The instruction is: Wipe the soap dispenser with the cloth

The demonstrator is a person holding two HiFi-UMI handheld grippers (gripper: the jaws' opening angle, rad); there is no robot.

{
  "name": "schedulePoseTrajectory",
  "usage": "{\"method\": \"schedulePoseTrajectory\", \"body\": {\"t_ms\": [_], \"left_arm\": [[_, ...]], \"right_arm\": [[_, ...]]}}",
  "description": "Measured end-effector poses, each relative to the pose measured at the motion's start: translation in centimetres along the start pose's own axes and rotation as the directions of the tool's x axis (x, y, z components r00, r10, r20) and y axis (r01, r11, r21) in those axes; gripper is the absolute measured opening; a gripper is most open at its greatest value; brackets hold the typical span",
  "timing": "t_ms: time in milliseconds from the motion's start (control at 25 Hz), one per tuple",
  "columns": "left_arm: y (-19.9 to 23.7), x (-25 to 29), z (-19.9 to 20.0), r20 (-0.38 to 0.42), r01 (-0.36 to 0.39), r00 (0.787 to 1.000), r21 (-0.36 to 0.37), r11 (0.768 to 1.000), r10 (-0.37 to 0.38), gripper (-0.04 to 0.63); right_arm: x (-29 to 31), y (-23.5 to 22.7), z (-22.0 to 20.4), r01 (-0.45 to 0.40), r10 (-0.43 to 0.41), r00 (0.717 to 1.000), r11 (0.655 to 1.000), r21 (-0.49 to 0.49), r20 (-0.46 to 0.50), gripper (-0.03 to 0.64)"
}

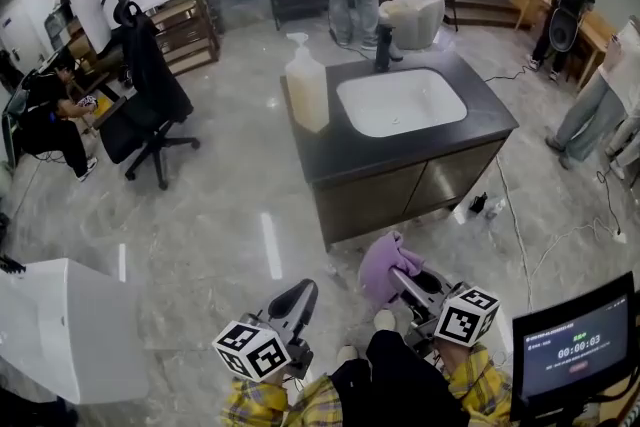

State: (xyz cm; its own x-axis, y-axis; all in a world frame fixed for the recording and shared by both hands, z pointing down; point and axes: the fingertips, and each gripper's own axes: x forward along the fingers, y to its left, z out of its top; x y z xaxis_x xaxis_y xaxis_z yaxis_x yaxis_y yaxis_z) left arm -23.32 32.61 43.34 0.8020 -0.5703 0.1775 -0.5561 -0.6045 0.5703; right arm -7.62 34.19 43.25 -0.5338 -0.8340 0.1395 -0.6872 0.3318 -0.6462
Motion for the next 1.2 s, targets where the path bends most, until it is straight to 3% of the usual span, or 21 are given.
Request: {"method": "schedulePoseTrajectory", "body": {"t_ms": [280,600,1200], "left_arm": [[1.0,3.9,2.6,0.026,-0.045,0.999,0.017,0.999,0.044,0.029],[0.5,12.1,4.7,0.043,-0.074,0.996,0.048,0.996,0.072,0.029],[0.8,21.5,6.5,0.057,-0.139,0.989,0.037,0.99,0.137,0.029]], "right_arm": [[3.3,-2.5,3.6,-0.064,0.064,0.998,0.998,-0.019,-0.005,0.08],[5.6,-8.2,9.5,-0.132,0.132,0.991,0.991,-0.017,-0.005,0.08],[7.7,-15.8,16.0,-0.182,0.182,0.983,0.983,0.001,-0.022,0.08]]}}
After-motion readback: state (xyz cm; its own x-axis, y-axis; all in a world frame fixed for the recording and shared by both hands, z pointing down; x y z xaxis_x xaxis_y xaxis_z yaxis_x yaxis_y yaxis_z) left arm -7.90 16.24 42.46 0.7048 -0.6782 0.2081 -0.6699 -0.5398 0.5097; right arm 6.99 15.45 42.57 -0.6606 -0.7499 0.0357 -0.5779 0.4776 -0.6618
